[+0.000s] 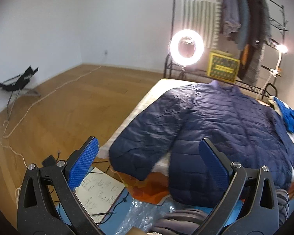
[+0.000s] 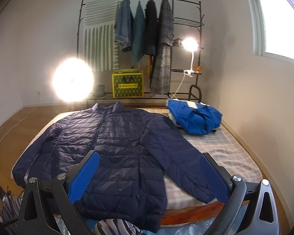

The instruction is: Fold large clothes

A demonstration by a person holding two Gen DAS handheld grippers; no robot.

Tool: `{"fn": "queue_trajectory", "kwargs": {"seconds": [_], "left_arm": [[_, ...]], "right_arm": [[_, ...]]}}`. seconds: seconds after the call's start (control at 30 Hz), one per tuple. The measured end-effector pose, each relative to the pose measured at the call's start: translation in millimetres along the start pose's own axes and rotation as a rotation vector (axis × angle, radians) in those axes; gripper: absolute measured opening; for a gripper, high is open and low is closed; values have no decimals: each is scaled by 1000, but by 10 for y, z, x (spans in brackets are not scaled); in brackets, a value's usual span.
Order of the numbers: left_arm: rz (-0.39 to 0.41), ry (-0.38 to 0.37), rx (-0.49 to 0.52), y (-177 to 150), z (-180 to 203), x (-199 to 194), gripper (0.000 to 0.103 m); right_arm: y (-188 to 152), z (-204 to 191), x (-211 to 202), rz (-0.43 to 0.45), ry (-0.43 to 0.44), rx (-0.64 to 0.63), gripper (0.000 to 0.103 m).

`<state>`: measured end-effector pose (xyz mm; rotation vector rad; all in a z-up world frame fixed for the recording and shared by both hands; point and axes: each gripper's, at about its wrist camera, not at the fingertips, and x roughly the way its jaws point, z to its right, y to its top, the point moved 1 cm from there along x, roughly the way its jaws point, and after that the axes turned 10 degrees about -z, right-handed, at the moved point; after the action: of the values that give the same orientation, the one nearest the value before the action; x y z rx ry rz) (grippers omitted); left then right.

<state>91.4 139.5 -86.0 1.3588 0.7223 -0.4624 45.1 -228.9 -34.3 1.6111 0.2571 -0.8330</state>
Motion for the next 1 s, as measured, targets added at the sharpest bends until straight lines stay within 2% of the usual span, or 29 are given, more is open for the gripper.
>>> {"fn": "queue_trajectory", "kwargs": {"seconds": [0.13, 0.27, 0.43, 0.57, 0.73, 1.0], "left_arm": [[-68, 2, -39, 30, -369, 488, 103], [-154, -44, -130, 3, -748, 921, 103], [-281, -185, -394, -224, -1320, 1474, 100], [-353, -258, -536, -443, -1581, 1859, 87], [-393, -282, -602, -555, -1744, 2184, 85], [-401, -348, -648, -486, -1855, 2510, 85]], "right_arm": [[-2, -205, 72, 21, 27, -50, 103], [-12, -396, 110, 28, 39, -102, 103], [7, -492, 179, 5, 59, -114, 103], [19, -574, 231, -25, 91, -112, 103], [-2, -703, 237, -35, 101, -146, 103], [-90, -962, 193, -28, 78, -227, 103]]}}
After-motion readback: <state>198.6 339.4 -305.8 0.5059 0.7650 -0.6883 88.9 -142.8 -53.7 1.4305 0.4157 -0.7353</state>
